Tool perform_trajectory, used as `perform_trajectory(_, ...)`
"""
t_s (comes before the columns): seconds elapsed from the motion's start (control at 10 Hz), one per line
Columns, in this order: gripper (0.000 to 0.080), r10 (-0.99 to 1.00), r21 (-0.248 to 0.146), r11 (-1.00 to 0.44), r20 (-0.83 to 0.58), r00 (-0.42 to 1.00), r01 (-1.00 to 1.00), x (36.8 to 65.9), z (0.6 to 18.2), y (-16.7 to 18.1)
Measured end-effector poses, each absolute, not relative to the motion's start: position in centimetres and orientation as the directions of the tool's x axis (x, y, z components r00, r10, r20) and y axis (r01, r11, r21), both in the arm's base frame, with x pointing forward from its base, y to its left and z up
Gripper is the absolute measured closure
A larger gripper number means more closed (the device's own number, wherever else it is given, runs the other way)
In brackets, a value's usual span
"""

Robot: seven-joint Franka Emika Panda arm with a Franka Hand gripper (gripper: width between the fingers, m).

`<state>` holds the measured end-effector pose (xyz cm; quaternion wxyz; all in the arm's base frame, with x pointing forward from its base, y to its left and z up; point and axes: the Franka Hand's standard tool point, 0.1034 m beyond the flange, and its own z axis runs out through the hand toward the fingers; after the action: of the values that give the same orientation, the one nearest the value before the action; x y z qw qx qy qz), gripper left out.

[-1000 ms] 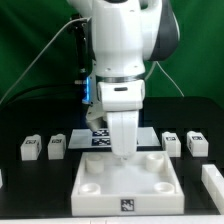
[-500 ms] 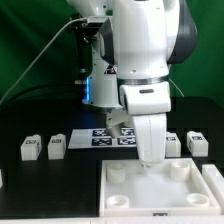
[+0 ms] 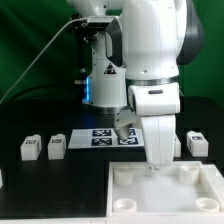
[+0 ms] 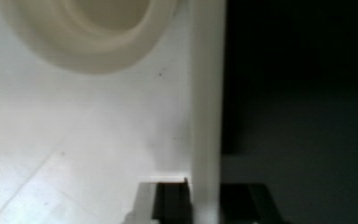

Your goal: Assemble one leg

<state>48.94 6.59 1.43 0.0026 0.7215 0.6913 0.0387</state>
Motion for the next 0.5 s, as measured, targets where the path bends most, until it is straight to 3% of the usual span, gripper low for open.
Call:
perform_trajectory(0.1,0.0741,0.998,0.057,-0.045,0.052,0.042,0.997,48.95,1.44,6.56)
perform_trajectory(0.2,0.0654,0.998,0.057,-0.046,0.052,0.043,0.997,48.95,1.42,6.52)
perform_trajectory(0.3,0.0654,0.998,0.057,-0.046,0.052,0.043,0.997,48.94,1.41,6.49)
perform_trajectory(0.5,0.029,0.998,0.056,-0.047,0.052,0.044,0.997,48.94,1.39,6.45)
